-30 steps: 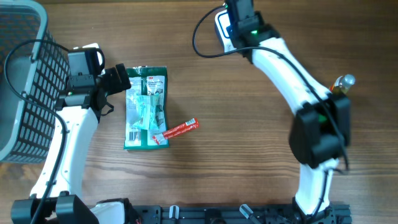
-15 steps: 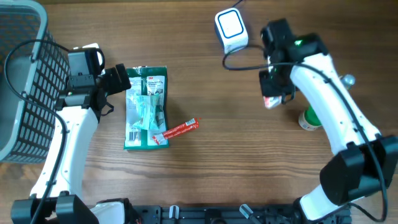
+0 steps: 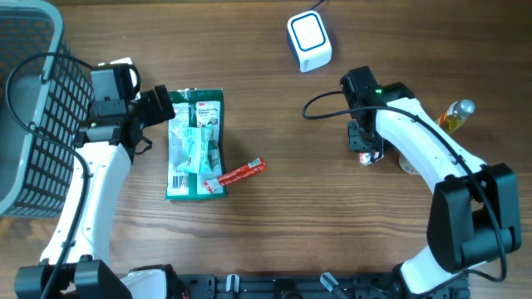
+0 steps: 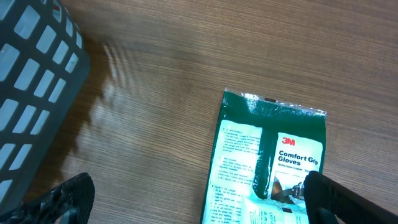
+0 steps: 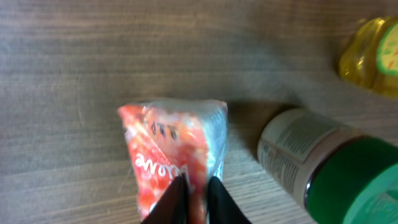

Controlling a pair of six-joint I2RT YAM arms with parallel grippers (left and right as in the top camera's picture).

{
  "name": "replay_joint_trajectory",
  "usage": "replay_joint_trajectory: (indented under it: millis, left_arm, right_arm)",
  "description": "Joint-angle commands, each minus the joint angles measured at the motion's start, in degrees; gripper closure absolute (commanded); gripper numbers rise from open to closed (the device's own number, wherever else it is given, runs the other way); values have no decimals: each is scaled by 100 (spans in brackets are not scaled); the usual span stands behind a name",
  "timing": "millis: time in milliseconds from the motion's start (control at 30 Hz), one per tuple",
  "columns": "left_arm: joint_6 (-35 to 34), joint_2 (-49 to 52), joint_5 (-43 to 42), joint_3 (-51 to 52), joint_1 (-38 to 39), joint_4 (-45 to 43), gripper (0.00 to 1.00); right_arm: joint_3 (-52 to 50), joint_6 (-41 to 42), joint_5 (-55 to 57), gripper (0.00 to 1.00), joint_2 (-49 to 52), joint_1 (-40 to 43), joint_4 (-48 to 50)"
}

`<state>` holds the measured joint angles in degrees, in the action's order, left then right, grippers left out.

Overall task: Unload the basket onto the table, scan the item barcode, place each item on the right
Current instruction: 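Set the tissue pack down on the right beside the jar, then reach the right gripper to the red tube beside the glove pack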

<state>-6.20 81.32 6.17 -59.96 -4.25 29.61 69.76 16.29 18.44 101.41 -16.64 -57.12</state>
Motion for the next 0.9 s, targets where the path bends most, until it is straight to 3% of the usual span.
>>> replay_joint_trajectory:
  millis: [0, 133, 200, 233, 333, 400, 467, 567, 867]
  left_arm:
    - [109, -66, 35, -46, -37, -15, 0]
    - [109, -66, 35, -48, -37, -15, 0]
    - [109, -66, 35, -48, -37, -17, 0]
    - [109, -66, 35, -48, -37, -15, 0]
    - [109, -66, 35, -48, -37, -15, 0]
    - [109, -66, 35, -46, -37, -15, 0]
    - [109, -66, 35, -48, -37, -17, 0]
    - [109, -66, 35, -46, -37, -15, 0]
    - [109, -66, 35, -46, -37, -17, 0]
  right_arm:
    - [-13, 66, 275, 76, 42, 24, 118]
    - [-13, 33, 275, 68, 42, 24, 199]
    - [46, -57, 247, 51, 42, 22, 319]
    - [170, -328, 149, 50, 42, 22, 304]
    - [859, -474, -632, 39, 37, 11, -20]
    - [1340, -673, -1725, 33, 26, 11, -197]
    - [1460, -730, -2986, 16, 26, 11, -186]
    - [1366, -730, -3849, 16, 42, -118, -151]
    - [780, -411, -3845, 17, 42, -1499, 1073]
